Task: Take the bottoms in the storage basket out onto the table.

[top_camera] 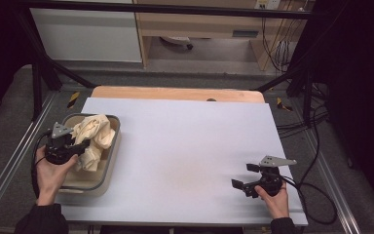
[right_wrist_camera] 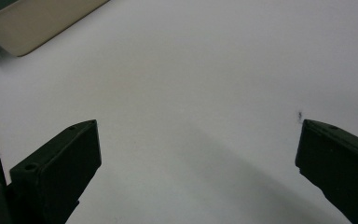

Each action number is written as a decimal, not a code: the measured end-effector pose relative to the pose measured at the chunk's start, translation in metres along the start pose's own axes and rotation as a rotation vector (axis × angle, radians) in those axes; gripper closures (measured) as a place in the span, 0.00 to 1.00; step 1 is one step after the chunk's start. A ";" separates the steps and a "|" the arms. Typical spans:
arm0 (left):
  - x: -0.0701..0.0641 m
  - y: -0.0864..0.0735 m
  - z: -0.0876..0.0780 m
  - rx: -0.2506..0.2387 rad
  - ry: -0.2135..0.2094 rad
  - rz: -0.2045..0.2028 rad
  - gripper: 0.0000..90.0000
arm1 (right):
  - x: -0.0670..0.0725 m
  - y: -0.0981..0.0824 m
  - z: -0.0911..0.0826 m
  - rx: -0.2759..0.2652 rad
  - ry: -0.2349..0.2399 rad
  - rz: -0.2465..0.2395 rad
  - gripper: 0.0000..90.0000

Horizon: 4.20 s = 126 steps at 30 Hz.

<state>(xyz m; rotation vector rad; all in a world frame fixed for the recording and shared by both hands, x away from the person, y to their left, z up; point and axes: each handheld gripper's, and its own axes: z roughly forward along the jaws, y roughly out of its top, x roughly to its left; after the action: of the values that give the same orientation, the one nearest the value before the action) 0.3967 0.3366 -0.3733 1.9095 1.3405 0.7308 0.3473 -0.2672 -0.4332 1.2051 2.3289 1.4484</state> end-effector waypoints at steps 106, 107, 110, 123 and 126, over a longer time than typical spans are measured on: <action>-0.006 0.025 -0.065 -0.256 -0.045 -0.044 0.73 | 0.000 0.000 0.000 0.000 -0.001 -0.002 0.01; -0.006 0.025 -0.066 -0.257 -0.045 -0.044 0.73 | 0.000 0.000 0.000 0.000 0.000 0.001 0.01; -0.006 0.026 -0.067 -0.270 -0.045 -0.044 0.73 | 0.000 0.000 0.000 -0.001 0.000 -0.002 0.01; -0.011 0.028 -0.072 -0.293 -0.060 -0.058 0.73 | 0.000 0.000 -0.001 0.001 0.001 0.002 0.01; -0.012 0.028 -0.072 -0.295 -0.064 -0.058 0.73 | 0.000 0.000 0.000 -0.002 0.001 -0.001 0.01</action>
<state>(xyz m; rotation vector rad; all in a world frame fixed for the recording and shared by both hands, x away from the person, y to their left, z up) 0.3538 0.3338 -0.3076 1.6398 1.1723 0.7843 0.3472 -0.2675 -0.4328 1.2026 2.3279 1.4504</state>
